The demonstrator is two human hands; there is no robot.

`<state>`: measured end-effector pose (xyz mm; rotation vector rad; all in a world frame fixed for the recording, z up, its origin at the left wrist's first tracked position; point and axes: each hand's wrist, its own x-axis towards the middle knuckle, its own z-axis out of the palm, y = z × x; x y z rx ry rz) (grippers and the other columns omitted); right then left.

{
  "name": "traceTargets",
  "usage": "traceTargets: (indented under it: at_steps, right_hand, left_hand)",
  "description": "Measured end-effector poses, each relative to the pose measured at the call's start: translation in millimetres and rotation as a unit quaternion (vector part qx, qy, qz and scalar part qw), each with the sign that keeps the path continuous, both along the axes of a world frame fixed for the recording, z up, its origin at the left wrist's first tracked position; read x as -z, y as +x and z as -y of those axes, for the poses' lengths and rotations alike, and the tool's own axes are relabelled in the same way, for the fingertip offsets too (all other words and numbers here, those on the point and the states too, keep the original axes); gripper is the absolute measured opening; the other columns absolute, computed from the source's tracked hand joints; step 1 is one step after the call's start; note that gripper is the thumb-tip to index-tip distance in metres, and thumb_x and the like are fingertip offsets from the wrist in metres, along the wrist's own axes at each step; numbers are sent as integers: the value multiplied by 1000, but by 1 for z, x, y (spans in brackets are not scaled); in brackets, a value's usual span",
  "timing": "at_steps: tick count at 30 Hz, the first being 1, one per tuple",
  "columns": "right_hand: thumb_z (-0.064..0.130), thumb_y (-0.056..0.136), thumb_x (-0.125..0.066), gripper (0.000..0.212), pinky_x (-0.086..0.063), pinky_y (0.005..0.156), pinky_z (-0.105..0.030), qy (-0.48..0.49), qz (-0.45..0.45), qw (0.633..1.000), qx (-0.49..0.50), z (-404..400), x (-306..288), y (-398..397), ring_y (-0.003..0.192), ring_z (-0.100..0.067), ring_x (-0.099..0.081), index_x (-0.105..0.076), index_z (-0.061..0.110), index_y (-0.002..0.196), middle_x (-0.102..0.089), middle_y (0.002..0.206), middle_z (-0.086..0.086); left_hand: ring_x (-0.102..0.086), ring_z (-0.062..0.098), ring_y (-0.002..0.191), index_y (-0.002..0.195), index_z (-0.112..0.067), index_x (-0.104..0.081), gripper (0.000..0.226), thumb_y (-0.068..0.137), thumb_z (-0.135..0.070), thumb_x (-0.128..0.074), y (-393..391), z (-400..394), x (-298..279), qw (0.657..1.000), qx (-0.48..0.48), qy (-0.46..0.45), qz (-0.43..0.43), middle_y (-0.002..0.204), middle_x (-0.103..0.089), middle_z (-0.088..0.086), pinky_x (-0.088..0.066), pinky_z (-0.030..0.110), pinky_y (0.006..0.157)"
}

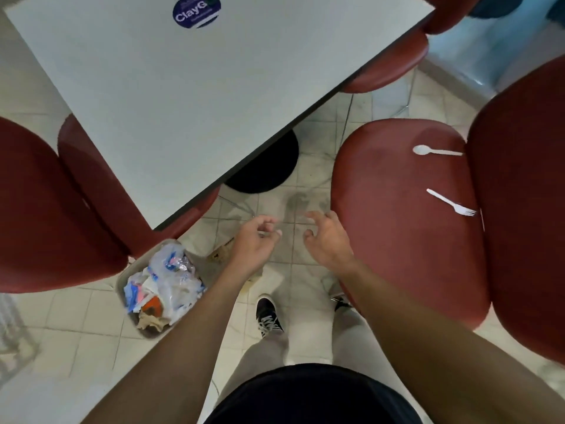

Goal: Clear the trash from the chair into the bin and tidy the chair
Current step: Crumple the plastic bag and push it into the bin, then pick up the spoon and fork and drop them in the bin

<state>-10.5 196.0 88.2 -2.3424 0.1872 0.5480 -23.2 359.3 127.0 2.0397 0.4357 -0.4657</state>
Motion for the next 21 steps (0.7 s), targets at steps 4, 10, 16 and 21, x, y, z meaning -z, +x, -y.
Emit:
traceTargets:
  at_steps: [4,10,16,21]
  right_hand:
    - [21,89,-51,46,-47,98,-37,-12,-19,998,53,65,7,16,109,-29,-57,-50,22,135,-44,131,-10]
    - [17,87,-53,47,-47,97,-38,-18,-37,992,120,169,23,45,107,-33,-59,-51,25,134,-43,133,-13]
    - [15,90,-51,49,-41,100,-37,-33,-54,987,150,251,44,69,123,-30,-49,-46,23,138,-41,137,-11]
    - [4,82,-51,52,-42,102,-38,-26,-46,985,163,317,83,90,125,-28,-49,-56,21,131,-49,136,-9]
  left_hand:
    - [-53,-4,81,107,-29,-62,20,89,-22,-65,38,55,8,996,80,35,-2,95,-57,-12,-36,10,65]
    - [-58,4,80,104,-25,-66,19,86,-19,-66,107,155,33,984,168,53,-2,93,-60,-7,-42,9,71]
    - [-58,10,76,90,-35,-64,16,83,-21,-68,159,249,66,967,247,64,-14,78,-56,-11,-45,18,70]
    - [-58,7,76,93,-25,-69,13,82,-18,-69,205,331,99,951,298,85,5,80,-62,-10,-42,17,77]
